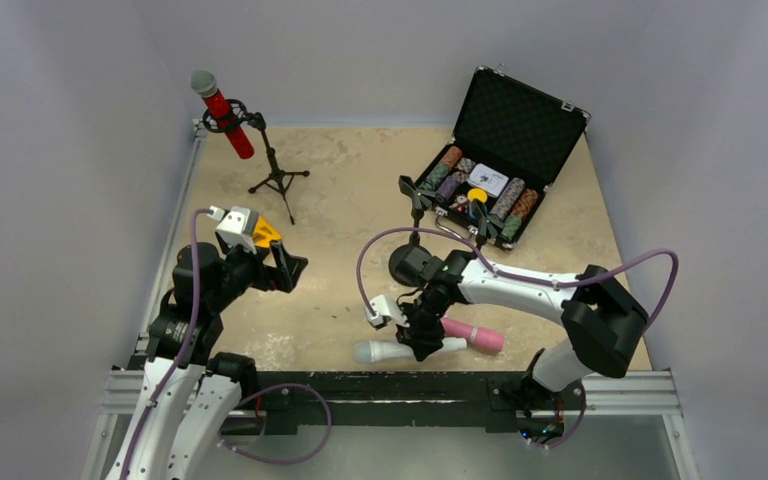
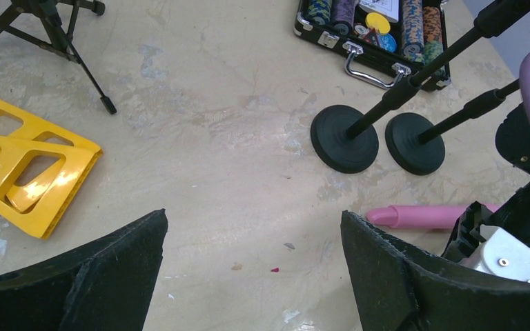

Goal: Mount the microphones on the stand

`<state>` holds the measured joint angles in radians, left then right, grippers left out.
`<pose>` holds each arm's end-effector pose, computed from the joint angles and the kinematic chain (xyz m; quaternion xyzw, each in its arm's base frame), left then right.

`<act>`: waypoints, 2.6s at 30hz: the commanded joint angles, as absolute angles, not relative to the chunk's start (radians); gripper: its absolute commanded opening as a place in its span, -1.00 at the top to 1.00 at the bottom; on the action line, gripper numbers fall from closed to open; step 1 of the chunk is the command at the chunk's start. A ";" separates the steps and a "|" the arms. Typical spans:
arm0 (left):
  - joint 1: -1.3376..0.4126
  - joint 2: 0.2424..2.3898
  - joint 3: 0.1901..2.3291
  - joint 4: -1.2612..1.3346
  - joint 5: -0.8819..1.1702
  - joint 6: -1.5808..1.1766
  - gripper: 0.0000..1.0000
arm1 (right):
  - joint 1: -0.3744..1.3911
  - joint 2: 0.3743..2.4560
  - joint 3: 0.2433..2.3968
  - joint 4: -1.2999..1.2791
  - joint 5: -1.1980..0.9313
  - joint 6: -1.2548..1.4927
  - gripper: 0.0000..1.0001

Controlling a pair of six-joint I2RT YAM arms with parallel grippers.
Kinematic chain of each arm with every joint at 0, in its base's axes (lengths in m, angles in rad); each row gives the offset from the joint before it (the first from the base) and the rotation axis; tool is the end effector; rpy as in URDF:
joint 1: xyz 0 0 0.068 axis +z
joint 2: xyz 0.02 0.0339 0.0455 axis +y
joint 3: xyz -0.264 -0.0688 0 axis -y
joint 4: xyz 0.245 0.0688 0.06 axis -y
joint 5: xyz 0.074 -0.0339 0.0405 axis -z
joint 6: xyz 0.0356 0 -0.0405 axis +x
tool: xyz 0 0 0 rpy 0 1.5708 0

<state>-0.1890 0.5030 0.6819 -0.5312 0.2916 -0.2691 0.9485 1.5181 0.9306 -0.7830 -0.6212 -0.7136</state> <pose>0.1165 -0.0327 0.3061 0.0506 0.8141 -0.2446 0.5243 0.1369 0.2264 0.1904 -0.7204 0.6161 0.3132 0.0589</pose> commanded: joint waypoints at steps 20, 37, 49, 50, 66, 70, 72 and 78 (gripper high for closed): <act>-0.181 0.385 0.491 -0.174 0.584 -0.672 -0.99 | 0.745 1.178 1.020 -1.040 -0.935 -0.938 1.00; -0.182 0.413 0.424 -0.043 0.659 -0.775 -0.99 | 0.625 1.126 1.060 -1.087 -1.041 -0.948 1.00; -0.268 0.480 0.393 0.246 0.702 -0.867 -0.96 | 0.526 1.155 1.297 -1.167 -1.104 -0.818 1.00; -0.307 0.492 0.397 0.262 0.681 -0.854 -0.95 | 0.517 1.162 1.321 -1.163 -1.118 -0.792 1.00; -0.758 0.843 0.564 0.709 0.435 -0.702 -0.92 | 0.403 1.230 1.383 -0.951 -1.230 -0.396 1.00; -0.810 0.936 0.622 0.763 0.357 -0.674 -0.90 | 0.403 1.229 1.370 -0.945 -1.226 -0.397 1.00; -0.830 0.970 0.625 0.827 0.323 -0.661 -0.88 | 0.403 1.228 1.363 -0.939 -1.221 -0.393 1.00; -0.881 1.061 0.667 0.912 0.281 -0.651 -0.80 | 0.404 1.234 1.351 -0.922 -1.228 -0.379 1.00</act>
